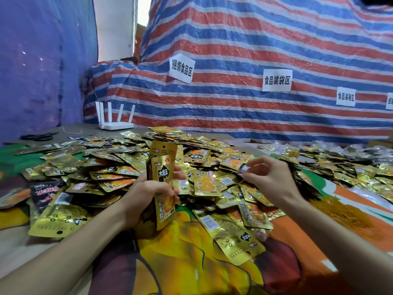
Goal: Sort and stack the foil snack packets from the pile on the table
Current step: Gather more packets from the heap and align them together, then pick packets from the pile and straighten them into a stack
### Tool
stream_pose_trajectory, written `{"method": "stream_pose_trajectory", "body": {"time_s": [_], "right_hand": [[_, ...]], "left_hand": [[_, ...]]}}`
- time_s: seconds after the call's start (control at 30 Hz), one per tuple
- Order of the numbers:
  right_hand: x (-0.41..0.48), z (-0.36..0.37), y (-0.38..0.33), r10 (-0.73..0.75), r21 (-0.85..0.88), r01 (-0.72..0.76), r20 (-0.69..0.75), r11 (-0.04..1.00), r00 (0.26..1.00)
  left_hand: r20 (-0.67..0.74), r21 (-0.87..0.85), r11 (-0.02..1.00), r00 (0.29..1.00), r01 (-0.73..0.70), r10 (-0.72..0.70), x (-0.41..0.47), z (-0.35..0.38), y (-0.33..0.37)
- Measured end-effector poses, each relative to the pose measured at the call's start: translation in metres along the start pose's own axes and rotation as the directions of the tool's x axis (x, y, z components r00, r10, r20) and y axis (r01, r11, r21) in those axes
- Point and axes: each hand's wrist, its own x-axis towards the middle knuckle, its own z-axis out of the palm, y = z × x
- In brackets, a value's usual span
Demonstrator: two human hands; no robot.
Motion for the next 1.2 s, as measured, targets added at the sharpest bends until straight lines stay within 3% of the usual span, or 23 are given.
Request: {"method": "stream_pose_trajectory", "body": {"time_s": [0.17,0.33,0.43,0.57,0.63,0.7,0.77,0.83,0.93,0.97,1.0,1.03,1.1,1.17,1.2], "right_hand": [[0.004,0.071,-0.037,-0.037,0.319,-0.031,0.205,0.947,0.978],[0.002,0.109,-0.04,-0.051,0.376,-0.011,0.156,0.927,0.986],[0.002,0.113,-0.032,-0.033,0.436,-0.045,0.171,0.899,0.985],[0.003,0.109,-0.026,-0.058,0.401,-0.034,0.217,0.915,0.974],[0.003,0.103,-0.024,-0.093,0.346,-0.021,0.311,0.938,0.946],[0.002,0.098,-0.027,-0.123,0.442,-0.082,0.415,0.893,0.901],[0.003,0.095,-0.031,-0.154,0.661,-0.217,0.455,0.719,0.877],[0.003,0.092,-0.036,-0.194,0.817,-0.362,0.485,0.449,0.853],[0.002,0.089,-0.039,-0.228,0.865,-0.501,0.485,-0.014,0.844],[0.001,0.088,-0.038,-0.214,0.844,-0.519,0.486,-0.137,0.847],[0.001,0.088,-0.038,-0.211,0.828,-0.528,0.491,-0.192,0.846],[0.0,0.088,-0.039,-0.21,0.827,-0.538,0.503,-0.164,0.838],[-0.001,0.093,-0.042,-0.168,0.848,-0.527,0.527,0.05,0.833],[-0.002,0.099,-0.045,-0.124,0.841,-0.464,0.511,0.279,0.851],[-0.003,0.102,-0.045,-0.11,0.832,-0.438,0.498,0.342,0.86]], "left_hand": [[-0.019,-0.022,0.999,0.999,-0.034,0.034,-0.003,-0.001,0.007],[-0.077,-0.027,0.998,0.996,-0.048,0.046,0.0,-0.002,0.006],[-0.032,-0.031,1.0,0.999,-0.006,0.005,0.0,-0.002,0.006],[0.169,-0.24,0.96,0.98,0.144,-0.105,0.001,-0.002,0.008],[0.205,-0.374,0.917,0.977,0.135,-0.06,0.002,-0.003,0.011],[0.19,-0.459,0.884,0.982,0.088,0.001,0.003,-0.007,0.013],[0.173,-0.506,0.859,0.985,0.075,0.016,0.004,-0.01,0.014],[0.206,-0.534,0.84,0.978,0.093,0.023,0.004,-0.011,0.015],[0.315,-0.544,0.824,0.949,0.161,0.022,0.002,-0.008,0.016],[0.343,-0.541,0.82,0.939,0.186,0.013,0.002,-0.007,0.016],[0.367,-0.537,0.818,0.93,0.207,0.006,0.002,-0.006,0.015],[0.377,-0.528,0.821,0.926,0.219,-0.005,0.002,-0.006,0.015],[0.333,-0.469,0.855,0.941,0.22,-0.059,0.001,-0.005,0.014],[0.187,-0.385,0.903,0.974,0.19,-0.125,0.002,-0.004,0.012],[0.091,-0.392,0.907,0.988,0.151,-0.125,0.003,-0.004,0.012]]}}
